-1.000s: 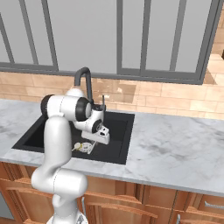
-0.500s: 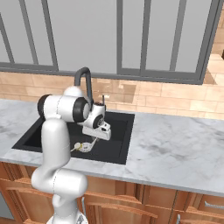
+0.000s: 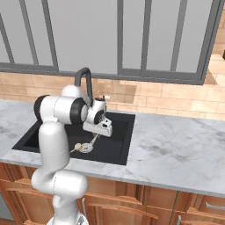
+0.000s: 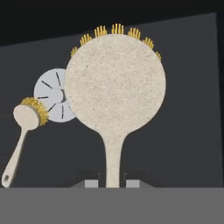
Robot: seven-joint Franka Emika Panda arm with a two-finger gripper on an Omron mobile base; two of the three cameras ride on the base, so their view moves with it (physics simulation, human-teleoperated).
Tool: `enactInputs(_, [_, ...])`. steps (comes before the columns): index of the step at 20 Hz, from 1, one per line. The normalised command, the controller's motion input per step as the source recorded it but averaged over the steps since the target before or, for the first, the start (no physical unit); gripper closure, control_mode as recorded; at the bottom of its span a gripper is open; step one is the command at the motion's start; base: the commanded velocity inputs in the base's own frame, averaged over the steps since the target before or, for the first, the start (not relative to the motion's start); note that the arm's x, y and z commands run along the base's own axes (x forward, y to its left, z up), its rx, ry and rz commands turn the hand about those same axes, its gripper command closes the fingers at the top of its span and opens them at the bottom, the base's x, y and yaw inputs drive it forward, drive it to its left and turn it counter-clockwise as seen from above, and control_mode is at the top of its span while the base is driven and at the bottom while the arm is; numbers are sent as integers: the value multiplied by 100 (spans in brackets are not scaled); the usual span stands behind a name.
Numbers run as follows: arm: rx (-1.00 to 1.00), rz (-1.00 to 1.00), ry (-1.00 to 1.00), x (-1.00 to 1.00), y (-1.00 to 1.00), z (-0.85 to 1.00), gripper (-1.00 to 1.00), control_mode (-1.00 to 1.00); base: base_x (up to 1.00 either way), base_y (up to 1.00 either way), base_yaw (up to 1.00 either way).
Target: Pick up the dish brush and dish brush from the sink, and place them back in the cabinet, and close the cabinet doors.
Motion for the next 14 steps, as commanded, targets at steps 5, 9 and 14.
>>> enactInputs(5, [0,0,0,0,-1,30,100,-100,0,0,0])
enactInputs(9, [0,0,0,-8,-1,36,100,-100,0,0,0])
enactInputs(14, [0,0,0,-8,0,40,100,-100,0,0,0])
